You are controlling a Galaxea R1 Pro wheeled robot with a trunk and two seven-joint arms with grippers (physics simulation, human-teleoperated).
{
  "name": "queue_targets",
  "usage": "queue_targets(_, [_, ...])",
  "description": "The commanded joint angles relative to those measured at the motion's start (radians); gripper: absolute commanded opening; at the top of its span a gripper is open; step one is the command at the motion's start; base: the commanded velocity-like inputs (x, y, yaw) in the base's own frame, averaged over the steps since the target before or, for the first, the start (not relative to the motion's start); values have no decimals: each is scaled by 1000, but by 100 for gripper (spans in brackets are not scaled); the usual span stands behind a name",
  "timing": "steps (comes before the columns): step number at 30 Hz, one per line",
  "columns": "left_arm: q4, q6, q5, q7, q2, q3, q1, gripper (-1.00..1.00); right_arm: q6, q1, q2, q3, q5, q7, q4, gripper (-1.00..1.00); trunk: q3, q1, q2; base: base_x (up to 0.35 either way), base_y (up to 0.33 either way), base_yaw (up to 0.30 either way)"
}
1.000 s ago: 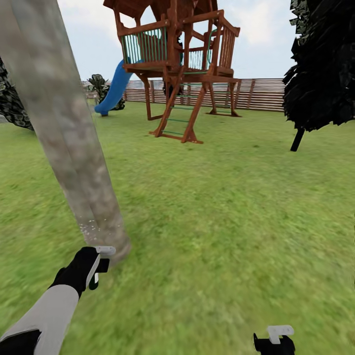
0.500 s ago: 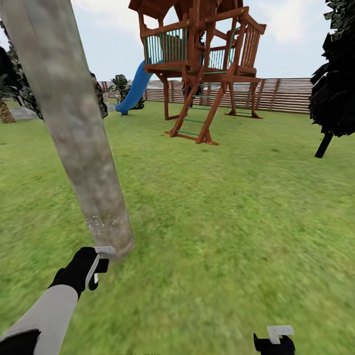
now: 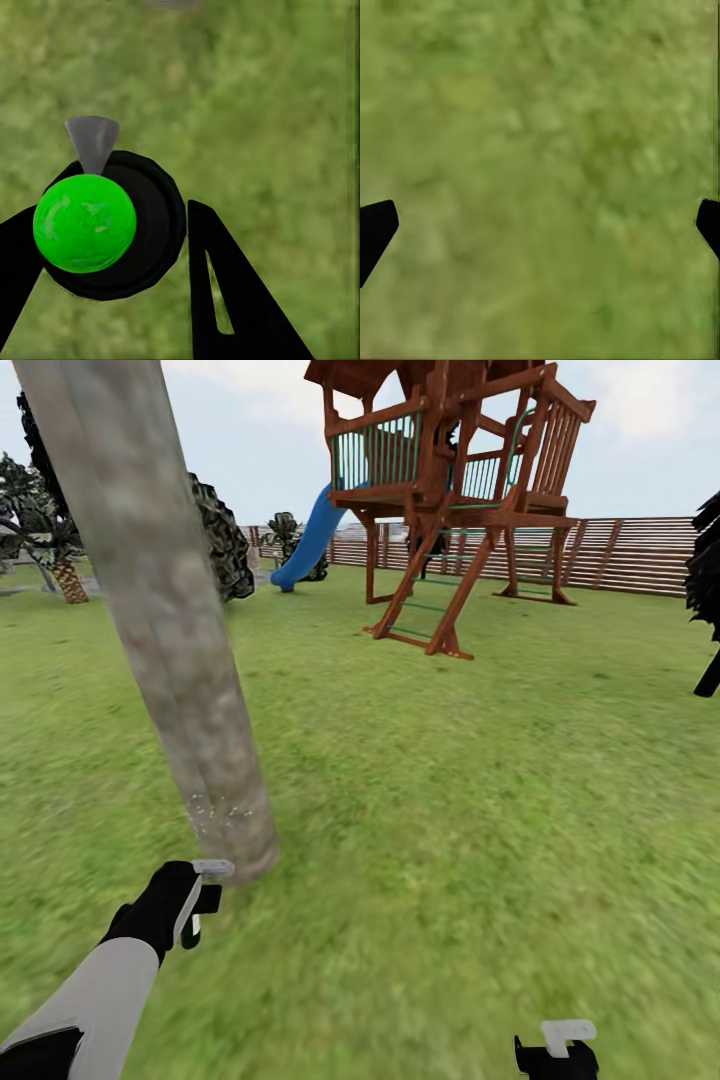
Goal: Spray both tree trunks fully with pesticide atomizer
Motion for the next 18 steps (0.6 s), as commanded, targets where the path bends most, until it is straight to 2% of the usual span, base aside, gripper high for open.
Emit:
queue_targets(1, [-1,4,-1,1,-1,3,-1,-100,-3,-1,0,-6,11,-5,2,100,-1,0,0,165,-255,7])
queue_targets(5, [-1,4,-3,0,-15,3,-1,-100,-3,-1,0,-6,11,-5,2,100,-1,0,0,154,-255,1])
queue_targets(8, [-4,4,-3,1,-17,3,-1,-100,-3,-1,0,-6,11,-6,2,100,-1,0,0,122,-262,58])
queue_targets(18, [-5,4,-3,-1,-16,5,-1,-100,-3,-1,0,-6,12,-7,3,100,-1,0,0,97,-268,263])
